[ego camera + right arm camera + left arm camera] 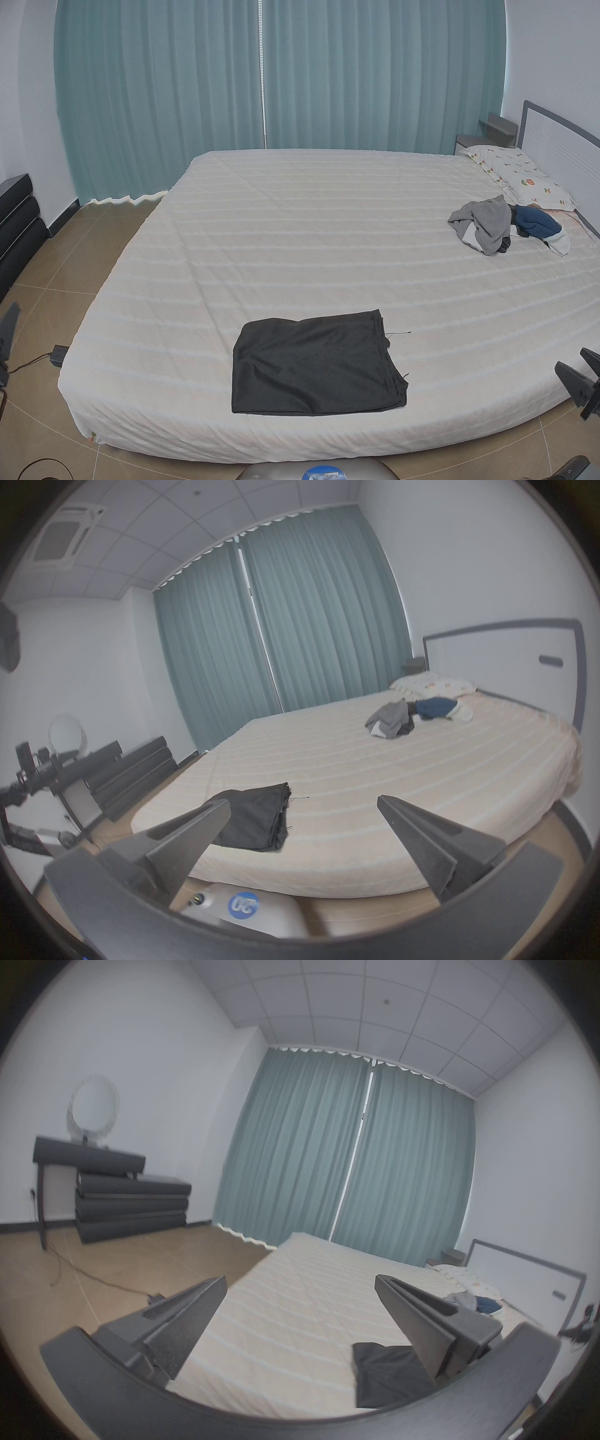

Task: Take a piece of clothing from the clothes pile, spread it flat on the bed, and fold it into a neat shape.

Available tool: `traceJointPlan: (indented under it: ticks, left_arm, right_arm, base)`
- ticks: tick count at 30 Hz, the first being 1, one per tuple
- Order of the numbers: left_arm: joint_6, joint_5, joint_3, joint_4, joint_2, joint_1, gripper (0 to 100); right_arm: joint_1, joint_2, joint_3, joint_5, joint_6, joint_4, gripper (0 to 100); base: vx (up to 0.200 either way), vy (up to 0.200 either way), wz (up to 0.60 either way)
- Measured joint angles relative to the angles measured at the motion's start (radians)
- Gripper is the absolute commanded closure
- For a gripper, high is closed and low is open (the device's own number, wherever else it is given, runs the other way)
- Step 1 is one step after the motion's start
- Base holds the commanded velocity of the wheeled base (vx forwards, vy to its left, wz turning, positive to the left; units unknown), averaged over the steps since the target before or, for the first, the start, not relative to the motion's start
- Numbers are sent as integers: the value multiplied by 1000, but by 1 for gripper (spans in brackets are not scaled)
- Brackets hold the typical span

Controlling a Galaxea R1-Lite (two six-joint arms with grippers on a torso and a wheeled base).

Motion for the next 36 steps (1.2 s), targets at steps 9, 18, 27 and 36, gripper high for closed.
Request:
traceJointPlan:
  ticks: [9, 18, 27, 36]
  left_arm:
    - [251, -1, 5, 107, -290, 114, 0]
    - [279, -107, 100, 102, -410, 161, 0]
    - [284, -148, 272, -198, -432, 167, 0]
    - [282, -224, 312, -94, -435, 167, 0]
  right_arm:
    - [-20, -255, -85, 5, -199, 286, 0]
    - [-63, -412, -92, 17, -230, 357, 0]
    - [-78, -456, 3, -41, -237, 186, 0]
    - [-80, -462, 212, -64, -263, -97, 0]
  base:
    - [0, 0, 0]
    - [0, 0, 0]
    - [0, 0, 0]
    - [0, 0, 0]
